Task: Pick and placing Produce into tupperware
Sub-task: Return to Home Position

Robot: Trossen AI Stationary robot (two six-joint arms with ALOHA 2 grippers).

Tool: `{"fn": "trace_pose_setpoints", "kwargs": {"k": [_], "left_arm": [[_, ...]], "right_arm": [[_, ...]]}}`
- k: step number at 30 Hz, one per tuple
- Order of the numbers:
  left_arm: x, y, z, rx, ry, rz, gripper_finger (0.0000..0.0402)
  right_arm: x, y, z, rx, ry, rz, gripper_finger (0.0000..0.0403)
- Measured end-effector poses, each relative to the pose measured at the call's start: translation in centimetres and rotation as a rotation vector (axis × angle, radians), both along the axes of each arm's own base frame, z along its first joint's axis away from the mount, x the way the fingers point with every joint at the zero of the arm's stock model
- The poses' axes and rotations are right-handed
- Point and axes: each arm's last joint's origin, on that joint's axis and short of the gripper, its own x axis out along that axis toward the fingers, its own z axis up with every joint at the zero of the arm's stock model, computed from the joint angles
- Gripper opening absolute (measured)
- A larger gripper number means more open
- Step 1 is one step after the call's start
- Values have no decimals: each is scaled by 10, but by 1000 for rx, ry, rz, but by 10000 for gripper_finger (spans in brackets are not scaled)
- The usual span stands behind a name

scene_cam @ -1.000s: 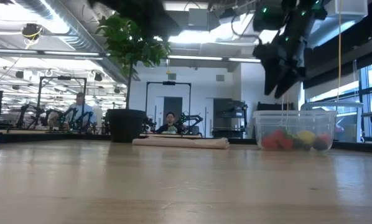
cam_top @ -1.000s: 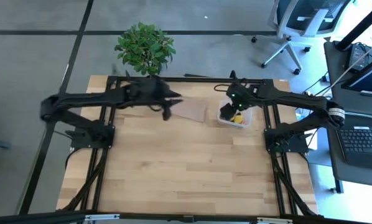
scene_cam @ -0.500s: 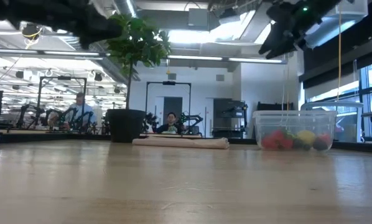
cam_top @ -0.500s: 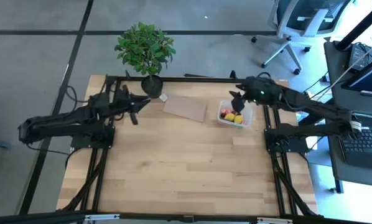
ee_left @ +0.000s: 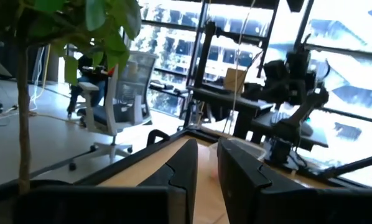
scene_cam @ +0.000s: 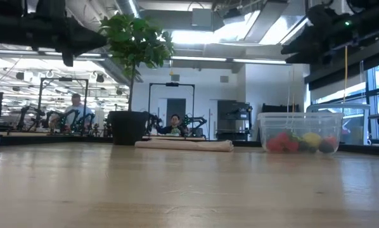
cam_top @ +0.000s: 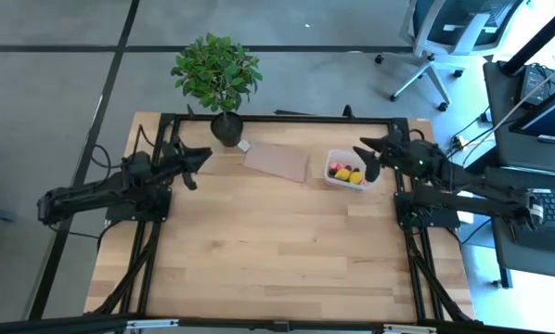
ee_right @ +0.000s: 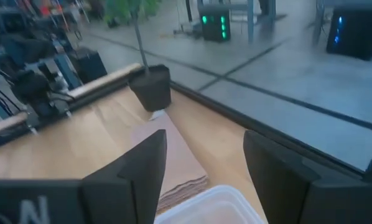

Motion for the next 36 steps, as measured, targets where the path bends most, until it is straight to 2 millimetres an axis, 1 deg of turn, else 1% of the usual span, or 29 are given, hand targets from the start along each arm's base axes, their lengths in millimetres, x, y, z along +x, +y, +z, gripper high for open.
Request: {"fn": "trace_pose_setpoints", "kwargs": {"k": [3,6,9,13,18,22,25,27,36], "left_arm": [[-2,-1,-6,-11,-27,-4,51],[-2,-1,-16,-20,-16,-4,46],[-2,0,-27,-50,-5,19,42],[-1,1,-40,-73,23,51,35],[-1,3,-48,-114,85,102,27],[-2,4,-54,-151,130,139,21],[-2,4,-54,-152,134,148,16],[-2,4,-54,-152,135,148,13],[-2,4,-55,-142,144,138,1]], "right_arm": [[-8,3,-12,-24,-64,1,214],[-14,6,-22,-43,-134,17,214],[-19,8,-31,-20,-198,14,214],[-23,10,-40,3,-224,27,213],[-26,11,-51,-5,-240,28,213],[-27,11,-60,-21,-276,29,213],[-28,12,-67,-56,-338,32,213],[-27,11,-76,-71,-360,33,213],[-28,12,-79,-68,-333,32,213]]}}
